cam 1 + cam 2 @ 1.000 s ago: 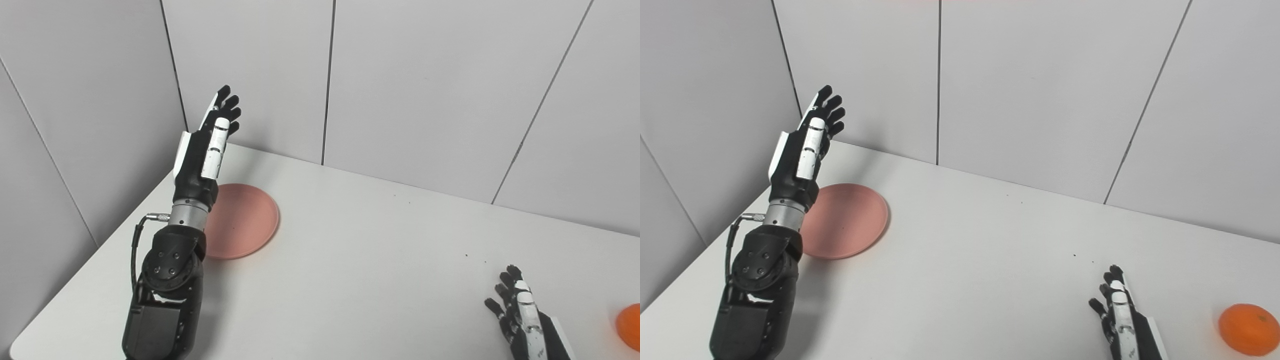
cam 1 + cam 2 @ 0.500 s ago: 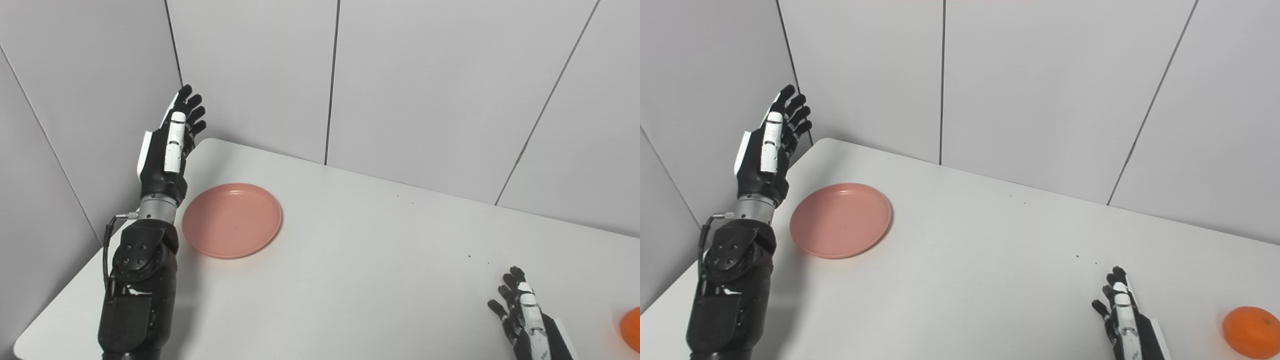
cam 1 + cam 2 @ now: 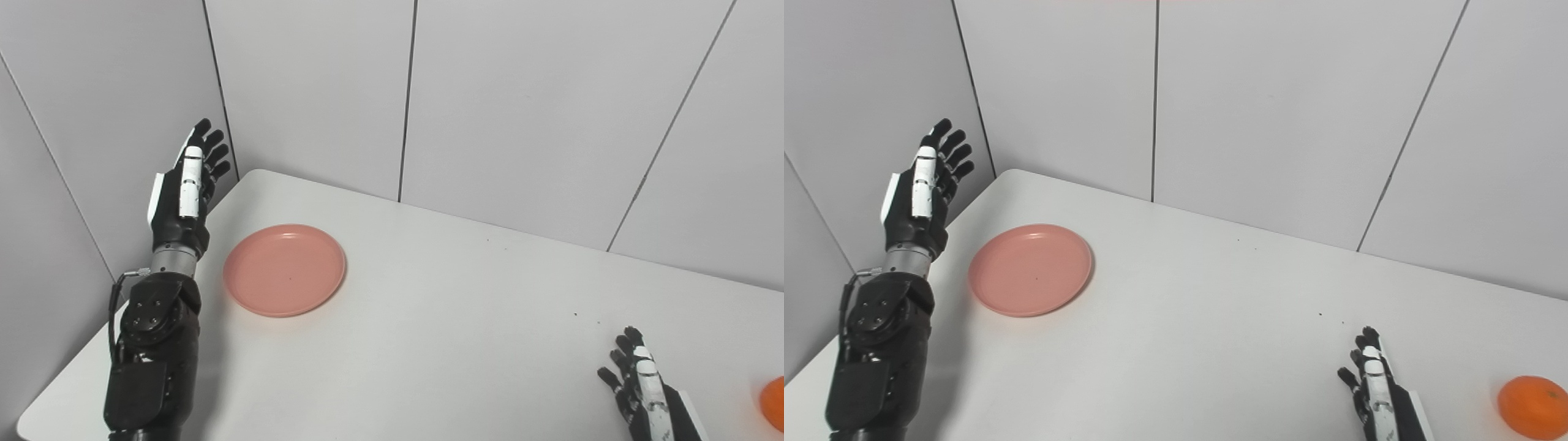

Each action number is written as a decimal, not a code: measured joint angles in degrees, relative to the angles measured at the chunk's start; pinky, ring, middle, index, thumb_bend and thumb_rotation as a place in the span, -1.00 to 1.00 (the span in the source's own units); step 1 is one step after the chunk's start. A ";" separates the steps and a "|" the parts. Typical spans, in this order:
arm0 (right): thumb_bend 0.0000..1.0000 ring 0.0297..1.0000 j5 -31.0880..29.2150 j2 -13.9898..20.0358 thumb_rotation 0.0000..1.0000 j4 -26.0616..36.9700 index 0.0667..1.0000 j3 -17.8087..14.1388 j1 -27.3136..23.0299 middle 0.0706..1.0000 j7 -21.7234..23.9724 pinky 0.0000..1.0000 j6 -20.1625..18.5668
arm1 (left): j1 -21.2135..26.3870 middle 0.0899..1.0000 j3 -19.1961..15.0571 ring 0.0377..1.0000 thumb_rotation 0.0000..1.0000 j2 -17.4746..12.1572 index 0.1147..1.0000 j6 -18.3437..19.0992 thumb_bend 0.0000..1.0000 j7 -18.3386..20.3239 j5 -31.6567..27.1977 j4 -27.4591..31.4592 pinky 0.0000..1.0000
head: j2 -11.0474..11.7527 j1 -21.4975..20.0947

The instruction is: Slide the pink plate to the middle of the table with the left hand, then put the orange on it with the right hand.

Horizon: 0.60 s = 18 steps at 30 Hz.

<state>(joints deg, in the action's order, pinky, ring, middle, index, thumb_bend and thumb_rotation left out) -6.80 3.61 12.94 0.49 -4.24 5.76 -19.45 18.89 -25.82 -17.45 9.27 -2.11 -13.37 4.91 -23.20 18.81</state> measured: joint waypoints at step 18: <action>-0.66 1.00 0.01 0.18 1.00 0.07 1.00 0.01 0.08 1.00 0.14 1.00 0.00 | -1.39 0.84 -0.61 0.85 1.00 -1.52 0.82 1.51 -0.30 0.92 -7.67 -4.69 0.88 | -0.35 0.44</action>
<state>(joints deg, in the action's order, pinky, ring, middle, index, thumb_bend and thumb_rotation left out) -6.79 3.79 13.01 0.49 -4.16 5.90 -19.45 17.50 -26.44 -18.97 10.79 -1.19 -21.04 0.22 -23.55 19.25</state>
